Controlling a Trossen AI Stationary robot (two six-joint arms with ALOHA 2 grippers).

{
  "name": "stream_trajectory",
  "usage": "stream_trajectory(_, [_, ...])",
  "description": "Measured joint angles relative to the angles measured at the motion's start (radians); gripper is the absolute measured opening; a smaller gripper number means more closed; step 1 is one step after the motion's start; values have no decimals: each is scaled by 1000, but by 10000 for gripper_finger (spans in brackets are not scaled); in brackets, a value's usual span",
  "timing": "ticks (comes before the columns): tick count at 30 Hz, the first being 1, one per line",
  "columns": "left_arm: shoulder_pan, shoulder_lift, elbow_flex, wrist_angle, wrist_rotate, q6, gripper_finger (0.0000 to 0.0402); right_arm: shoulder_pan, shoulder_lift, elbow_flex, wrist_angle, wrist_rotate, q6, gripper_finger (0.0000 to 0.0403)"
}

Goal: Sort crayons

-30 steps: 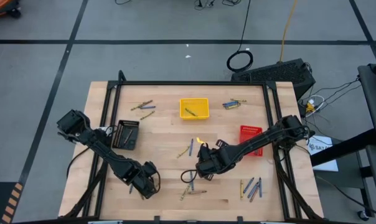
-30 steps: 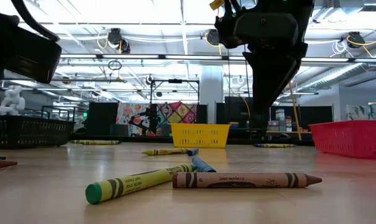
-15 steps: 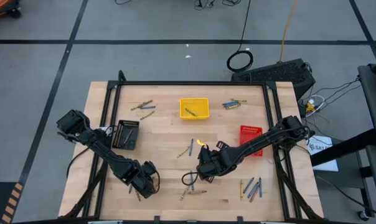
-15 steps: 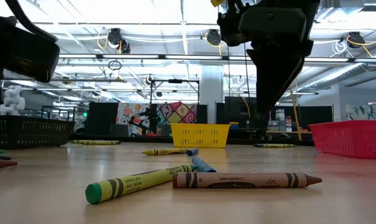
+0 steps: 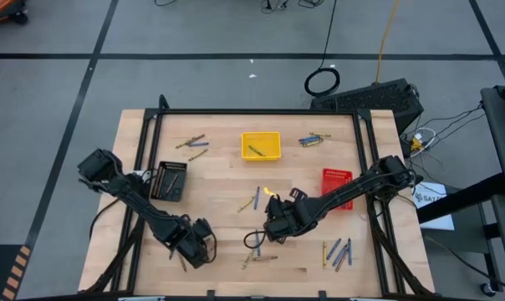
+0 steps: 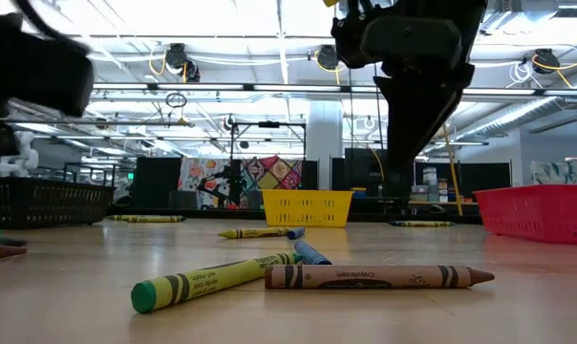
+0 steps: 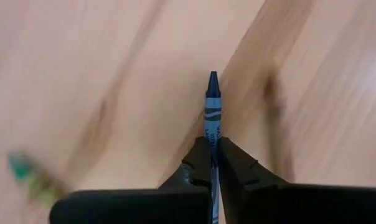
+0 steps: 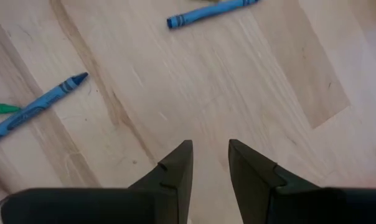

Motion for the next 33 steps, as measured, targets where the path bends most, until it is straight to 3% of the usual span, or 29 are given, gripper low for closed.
stream_trajectory(3, [6,-3,29,7,-58,45,0,0,0,0,33,4,-18,91])
stream_trajectory(12, [36,-3,51,-48,-89,150,0,-2,0,0,247,10,-104,91])
stream_trajectory(20, [103,-34,52,-49,-164,284,0,-2,-8,0,401,105,-163,91])
stream_trajectory(28, [195,-144,52,-32,-261,439,0,11,-74,0,408,245,-190,91])
stream_trajectory(33, [235,-214,53,84,-299,573,0,26,-112,0,412,294,-191,91])
